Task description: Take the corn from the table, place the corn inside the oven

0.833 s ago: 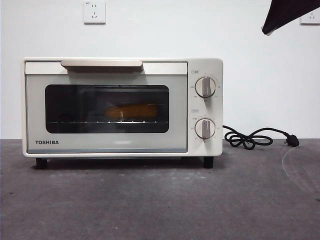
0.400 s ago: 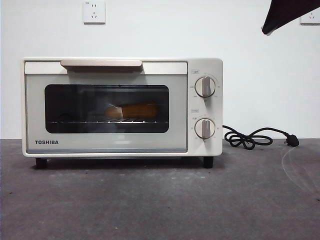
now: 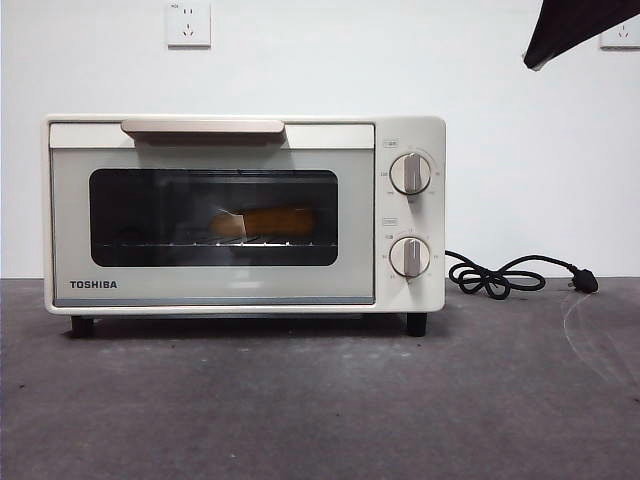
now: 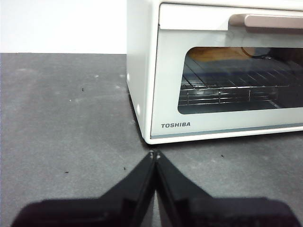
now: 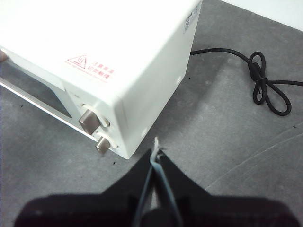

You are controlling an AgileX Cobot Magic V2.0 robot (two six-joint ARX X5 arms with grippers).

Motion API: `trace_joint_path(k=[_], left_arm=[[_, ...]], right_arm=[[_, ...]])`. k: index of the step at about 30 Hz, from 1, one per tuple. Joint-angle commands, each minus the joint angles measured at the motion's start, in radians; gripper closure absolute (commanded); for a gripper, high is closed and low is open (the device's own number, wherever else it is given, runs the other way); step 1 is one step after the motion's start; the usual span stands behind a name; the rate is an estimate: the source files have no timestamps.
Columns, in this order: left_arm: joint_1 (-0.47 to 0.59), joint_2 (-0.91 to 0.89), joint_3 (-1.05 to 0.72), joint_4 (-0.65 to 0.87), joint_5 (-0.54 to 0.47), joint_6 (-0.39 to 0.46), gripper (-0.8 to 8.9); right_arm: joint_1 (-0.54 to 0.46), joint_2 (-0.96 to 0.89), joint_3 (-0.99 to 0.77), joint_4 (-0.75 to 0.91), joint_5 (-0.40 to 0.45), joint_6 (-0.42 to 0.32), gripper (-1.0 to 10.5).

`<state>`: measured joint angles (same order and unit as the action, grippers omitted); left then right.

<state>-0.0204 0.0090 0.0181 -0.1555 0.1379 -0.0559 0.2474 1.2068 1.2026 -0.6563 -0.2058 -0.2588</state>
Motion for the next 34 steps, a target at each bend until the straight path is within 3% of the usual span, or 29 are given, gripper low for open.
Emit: trace_joint_path(k=[1,9,11,13,21,26,31,34], left_arm=[[0.002,0.0,-0.008,0.007,-0.004,0.005,8.17],[0.002,0.001,-0.008,0.007,-0.004,0.005,8.17],[0.002,0.002,-0.008,0.007,-0.004,0.005,8.17],[0.002,0.003,-0.008,0.007,-0.004,0.005,8.17],[0.002,0.006,-0.008,0.007,-0.004,0.005,8.17],[0.002,0.006,-0.008,0.007,-0.004,0.005,8.17],[0.002,0.006,-0.008,0.007,-0.004,0.005,8.17],[0.002,0.006,-0.008,0.007,-0.004,0.005,8.17]], right_arm=[[0.0,0.004,0.001,0.006,0.002,-0.004,9.5],[-0.001,-0.001,0.001,0.006,0.026,-0.007,9.5],[-0.008,-0.013,0.001,0.004,0.07,-0.073,9.5],[-0.028,-0.033,0.0,-0.011,0.095,-0.092,9.5],[-0.258,-0.239,-0.1,0.005,0.079,0.017,9.5],[-0.378,-0.446,-0.329,0.208,0.048,0.058,9.5],[-0.393,-0.656,-0.639,0.51,0.038,0.064,9.5],[-0.393,-0.762,-0.806,0.652,0.044,0.114,9.5]])
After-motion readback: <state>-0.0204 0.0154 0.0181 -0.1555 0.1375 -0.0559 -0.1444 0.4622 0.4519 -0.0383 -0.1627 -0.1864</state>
